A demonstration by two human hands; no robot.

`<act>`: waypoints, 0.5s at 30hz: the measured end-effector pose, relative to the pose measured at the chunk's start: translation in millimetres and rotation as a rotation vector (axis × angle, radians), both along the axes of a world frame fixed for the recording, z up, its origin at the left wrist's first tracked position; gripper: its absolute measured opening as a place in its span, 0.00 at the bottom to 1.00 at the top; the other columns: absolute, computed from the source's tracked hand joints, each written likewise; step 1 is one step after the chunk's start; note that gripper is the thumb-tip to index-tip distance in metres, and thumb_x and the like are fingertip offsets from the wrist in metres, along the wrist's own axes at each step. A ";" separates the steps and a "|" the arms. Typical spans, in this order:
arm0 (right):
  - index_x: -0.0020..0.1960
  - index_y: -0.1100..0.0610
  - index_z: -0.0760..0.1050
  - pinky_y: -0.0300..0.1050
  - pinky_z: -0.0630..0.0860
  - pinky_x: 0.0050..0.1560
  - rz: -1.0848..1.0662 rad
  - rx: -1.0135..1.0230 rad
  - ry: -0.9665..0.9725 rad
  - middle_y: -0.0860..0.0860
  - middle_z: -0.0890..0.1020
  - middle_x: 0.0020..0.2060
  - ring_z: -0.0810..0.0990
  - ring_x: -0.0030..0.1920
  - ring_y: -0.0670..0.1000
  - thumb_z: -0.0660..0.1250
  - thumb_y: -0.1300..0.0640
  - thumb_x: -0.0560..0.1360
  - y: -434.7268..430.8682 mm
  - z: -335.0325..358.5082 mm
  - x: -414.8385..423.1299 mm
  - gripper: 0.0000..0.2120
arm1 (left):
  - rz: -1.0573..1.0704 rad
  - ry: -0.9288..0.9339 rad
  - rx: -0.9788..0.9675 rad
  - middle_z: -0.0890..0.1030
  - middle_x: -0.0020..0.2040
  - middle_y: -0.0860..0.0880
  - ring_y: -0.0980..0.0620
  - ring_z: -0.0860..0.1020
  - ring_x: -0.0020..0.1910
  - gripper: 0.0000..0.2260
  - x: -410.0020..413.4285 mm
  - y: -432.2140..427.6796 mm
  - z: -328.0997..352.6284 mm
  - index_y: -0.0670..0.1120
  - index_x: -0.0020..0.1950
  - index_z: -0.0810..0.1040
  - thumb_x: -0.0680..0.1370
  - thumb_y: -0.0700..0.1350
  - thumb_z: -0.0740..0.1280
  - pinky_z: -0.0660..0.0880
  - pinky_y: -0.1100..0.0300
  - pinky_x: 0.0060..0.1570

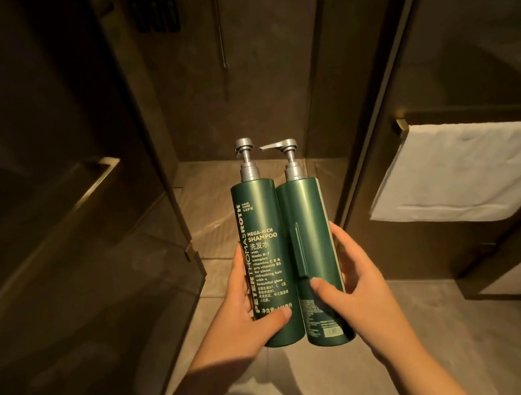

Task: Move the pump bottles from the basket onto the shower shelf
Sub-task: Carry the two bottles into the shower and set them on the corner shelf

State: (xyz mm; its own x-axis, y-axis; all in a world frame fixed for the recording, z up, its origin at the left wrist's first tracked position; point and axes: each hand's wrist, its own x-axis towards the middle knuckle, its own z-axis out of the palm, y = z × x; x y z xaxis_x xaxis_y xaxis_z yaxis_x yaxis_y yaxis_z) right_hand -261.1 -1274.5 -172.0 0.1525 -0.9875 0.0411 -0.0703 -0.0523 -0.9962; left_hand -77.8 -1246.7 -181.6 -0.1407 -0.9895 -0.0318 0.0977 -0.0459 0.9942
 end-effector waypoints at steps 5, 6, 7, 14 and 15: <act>0.73 0.44 0.60 0.28 0.73 0.54 -0.011 0.046 -0.039 0.27 0.74 0.59 0.73 0.61 0.33 0.72 0.65 0.70 -66.5 -9.2 -2.0 0.39 | -0.021 -0.023 0.048 0.76 0.63 0.60 0.55 0.76 0.62 0.43 -1.4 -73.5 -3.9 0.66 0.71 0.54 0.69 0.31 0.69 0.74 0.65 0.52; 0.73 0.44 0.60 0.28 0.73 0.54 -0.013 0.054 -0.046 0.28 0.74 0.59 0.73 0.61 0.33 0.72 0.65 0.70 -80.9 -10.9 -3.1 0.39 | -0.014 -0.048 0.048 0.76 0.63 0.61 0.56 0.75 0.62 0.43 -1.8 -87.5 -4.5 0.67 0.70 0.54 0.69 0.33 0.70 0.74 0.66 0.52; 0.73 0.44 0.60 0.29 0.73 0.54 -0.014 0.066 -0.060 0.30 0.75 0.60 0.73 0.61 0.34 0.72 0.65 0.70 -96.9 -13.0 -4.3 0.38 | -0.010 -0.081 0.045 0.76 0.63 0.63 0.57 0.75 0.61 0.43 -2.1 -102.3 -5.7 0.70 0.70 0.54 0.69 0.35 0.71 0.74 0.67 0.51; 0.70 0.38 0.62 0.27 0.75 0.46 0.059 0.074 -0.086 0.28 0.76 0.56 0.76 0.57 0.33 0.70 0.65 0.70 -228.6 -14.5 -10.2 0.37 | 0.065 -0.191 0.041 0.74 0.60 0.69 0.64 0.74 0.60 0.43 -8.3 -219.2 -3.6 0.76 0.68 0.50 0.67 0.47 0.73 0.73 0.73 0.46; 0.70 0.37 0.62 0.29 0.75 0.47 0.075 0.066 -0.082 0.30 0.77 0.57 0.77 0.58 0.35 0.70 0.66 0.70 -249.4 -11.3 -11.8 0.37 | 0.075 -0.196 0.024 0.73 0.60 0.71 0.66 0.74 0.59 0.42 -11.1 -237.5 0.9 0.76 0.67 0.50 0.68 0.46 0.73 0.73 0.73 0.46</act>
State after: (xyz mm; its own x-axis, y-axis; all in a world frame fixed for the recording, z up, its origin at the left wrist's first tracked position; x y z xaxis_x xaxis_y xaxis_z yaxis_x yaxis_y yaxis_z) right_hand -273.0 -1523.9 -183.3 0.2244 -0.9745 -0.0078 0.0137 0.0111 -0.9998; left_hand -88.8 -1484.2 -180.6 -0.0551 -0.9957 -0.0750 -0.0934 -0.0696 0.9932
